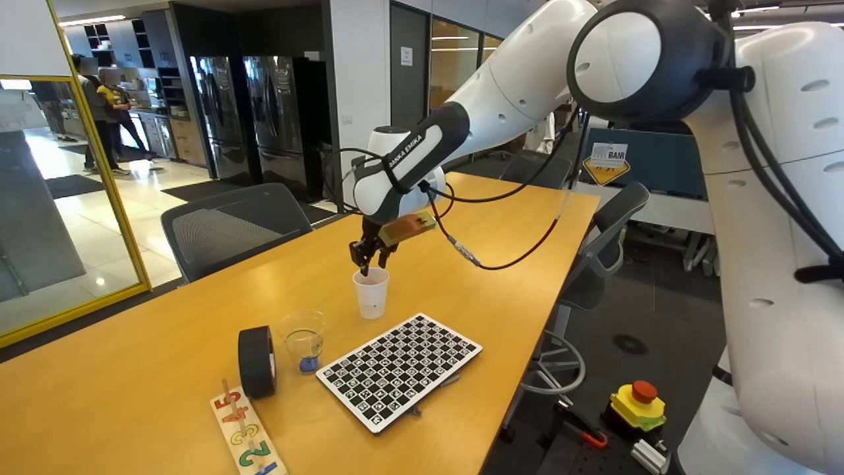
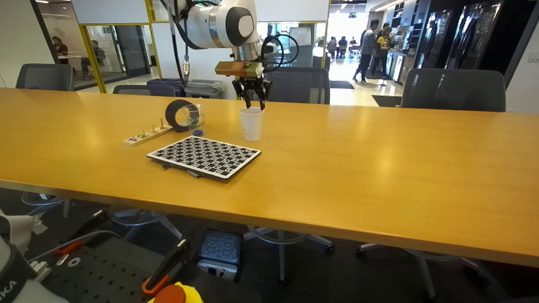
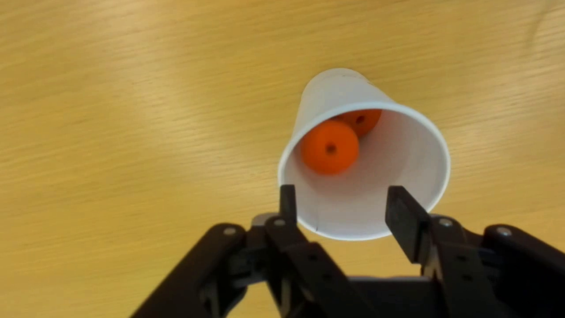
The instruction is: Pick up the blue and orange objects and put them in the cups
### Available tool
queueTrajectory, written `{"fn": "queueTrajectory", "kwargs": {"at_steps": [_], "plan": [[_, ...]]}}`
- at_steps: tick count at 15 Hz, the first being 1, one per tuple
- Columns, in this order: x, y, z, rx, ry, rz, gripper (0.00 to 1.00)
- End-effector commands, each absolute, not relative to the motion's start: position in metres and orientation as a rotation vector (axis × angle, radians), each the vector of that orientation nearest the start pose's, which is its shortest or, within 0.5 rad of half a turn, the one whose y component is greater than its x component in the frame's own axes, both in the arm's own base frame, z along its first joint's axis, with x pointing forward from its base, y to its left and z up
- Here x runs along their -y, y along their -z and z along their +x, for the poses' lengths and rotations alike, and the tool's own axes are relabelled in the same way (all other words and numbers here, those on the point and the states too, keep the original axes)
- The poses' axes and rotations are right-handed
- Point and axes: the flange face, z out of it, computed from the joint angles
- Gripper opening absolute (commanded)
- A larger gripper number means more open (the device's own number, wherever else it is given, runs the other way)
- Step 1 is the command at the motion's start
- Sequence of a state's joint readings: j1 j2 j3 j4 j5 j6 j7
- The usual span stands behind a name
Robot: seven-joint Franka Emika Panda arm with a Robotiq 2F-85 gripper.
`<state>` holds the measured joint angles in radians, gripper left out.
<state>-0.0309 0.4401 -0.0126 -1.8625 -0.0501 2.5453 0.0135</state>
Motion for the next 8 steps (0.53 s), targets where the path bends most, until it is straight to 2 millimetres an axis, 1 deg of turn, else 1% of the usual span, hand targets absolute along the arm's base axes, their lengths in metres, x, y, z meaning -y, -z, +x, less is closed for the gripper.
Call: {"fn": "queueTrajectory", "kwargs": {"at_steps": [1, 2, 3, 5, 7, 8], "plan": [[0.025, -0.313, 0.666, -0.006, 0.362, -3.15, 0.9], [0.022, -0.315, 0.66, 0.007, 0.354, -3.156, 0.97], [0.019, -0.318, 0.656, 0.015, 0.343, -3.162, 1.0], [0.01, -0.327, 0.641, 0.05, 0.334, -3.175, 1.0], [-0.001, -0.339, 0.621, 0.125, 0.307, -3.182, 1.0], [-0.008, -0.349, 0.607, 0.157, 0.303, -3.182, 1.0]]}}
